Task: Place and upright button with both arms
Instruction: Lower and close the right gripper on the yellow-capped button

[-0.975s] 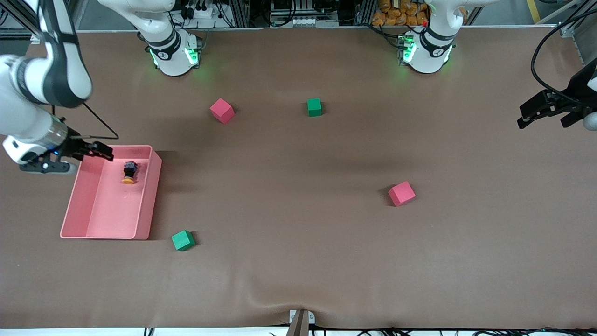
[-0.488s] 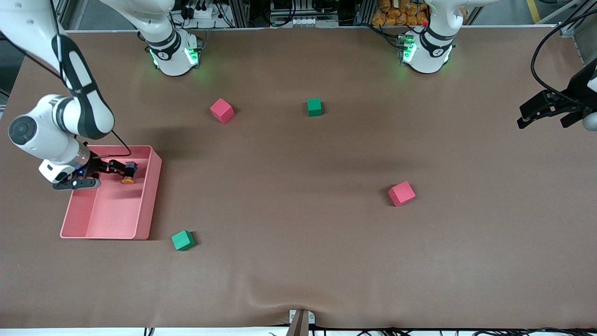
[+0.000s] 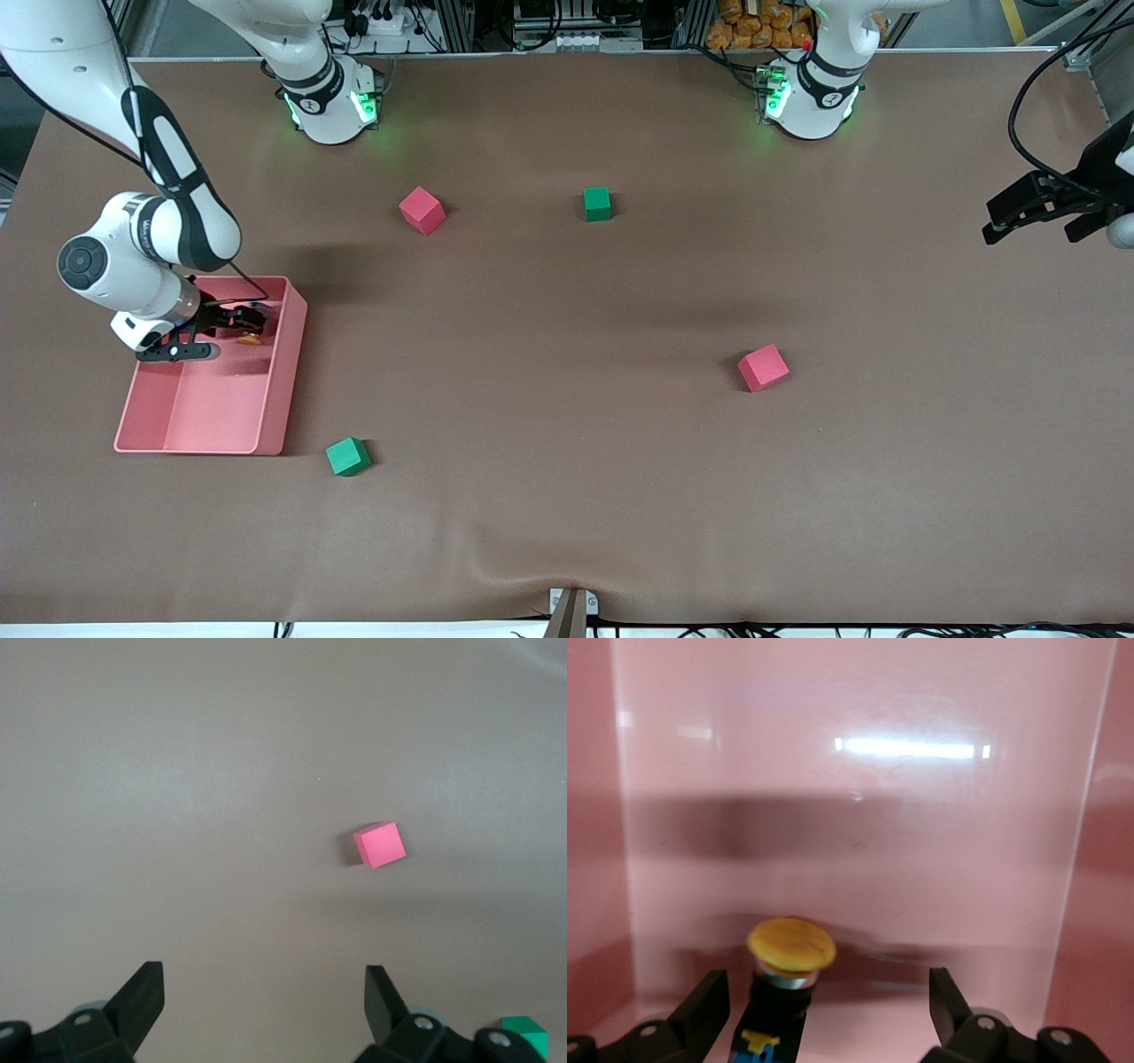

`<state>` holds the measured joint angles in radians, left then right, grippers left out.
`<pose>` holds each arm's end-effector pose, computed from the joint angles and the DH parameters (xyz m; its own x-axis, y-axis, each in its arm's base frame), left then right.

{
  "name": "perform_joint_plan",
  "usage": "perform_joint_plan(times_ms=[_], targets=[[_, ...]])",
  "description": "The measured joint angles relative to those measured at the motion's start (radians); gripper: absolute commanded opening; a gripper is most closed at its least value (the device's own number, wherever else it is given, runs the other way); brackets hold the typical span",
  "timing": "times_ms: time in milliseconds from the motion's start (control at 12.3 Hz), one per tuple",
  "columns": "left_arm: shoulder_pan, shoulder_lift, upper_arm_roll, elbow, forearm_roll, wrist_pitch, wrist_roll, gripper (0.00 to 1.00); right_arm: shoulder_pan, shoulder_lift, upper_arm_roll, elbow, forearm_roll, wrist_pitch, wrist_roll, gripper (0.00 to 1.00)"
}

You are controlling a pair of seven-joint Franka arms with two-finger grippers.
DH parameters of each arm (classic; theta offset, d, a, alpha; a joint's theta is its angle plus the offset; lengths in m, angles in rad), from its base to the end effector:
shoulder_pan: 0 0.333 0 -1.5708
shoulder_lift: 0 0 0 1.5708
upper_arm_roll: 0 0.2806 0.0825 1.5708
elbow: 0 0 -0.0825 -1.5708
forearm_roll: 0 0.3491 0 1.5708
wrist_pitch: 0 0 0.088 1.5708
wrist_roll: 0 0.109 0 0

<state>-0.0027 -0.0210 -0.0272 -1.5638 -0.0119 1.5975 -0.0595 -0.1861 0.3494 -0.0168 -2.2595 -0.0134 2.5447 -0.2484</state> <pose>0.5168 -0.0169 0.6035 0.9981 0.0299 0.0539 0.0292 -0.9995 0.0145 0.4924 -0.1014 0.1952 0.9962 0.0576 -0.0653 0.0575 -0.9983 -0.0036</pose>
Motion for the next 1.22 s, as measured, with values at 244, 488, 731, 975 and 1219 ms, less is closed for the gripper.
perform_joint_plan(times_ms=[244, 488, 731, 975, 1219], targets=[[0.0, 0.0, 0.0, 0.0, 0.0, 0.0, 0.0, 1.0, 0.002, -0.009, -0.003, -0.015, 0.0, -0.005, 0.003, 1.0], [0.0, 0.0, 0.0, 0.0, 0.0, 0.0, 0.0, 1.0, 0.001, 0.005, -0.004, -0.025, 0.0, 0.007, 0.004, 0.65], [0.0, 0.0, 0.0, 0.0, 0.0, -0.011, 0.0, 1.0, 0.002, 0.016, -0.004, -0.027, 0.0, 0.014, 0.005, 0.09], [-0.001, 0.0, 0.0, 0.0, 0.0, -0.012, 0.0, 1.0, 0.001, 0.034, -0.006, -0.026, 0.0, 0.049, 0.009, 0.08], [0.0, 0.0, 0.0, 0.0, 0.0, -0.019, 0.0, 1.0, 0.002, 0.023, -0.005, -0.018, 0.0, 0.047, 0.009, 0.06]])
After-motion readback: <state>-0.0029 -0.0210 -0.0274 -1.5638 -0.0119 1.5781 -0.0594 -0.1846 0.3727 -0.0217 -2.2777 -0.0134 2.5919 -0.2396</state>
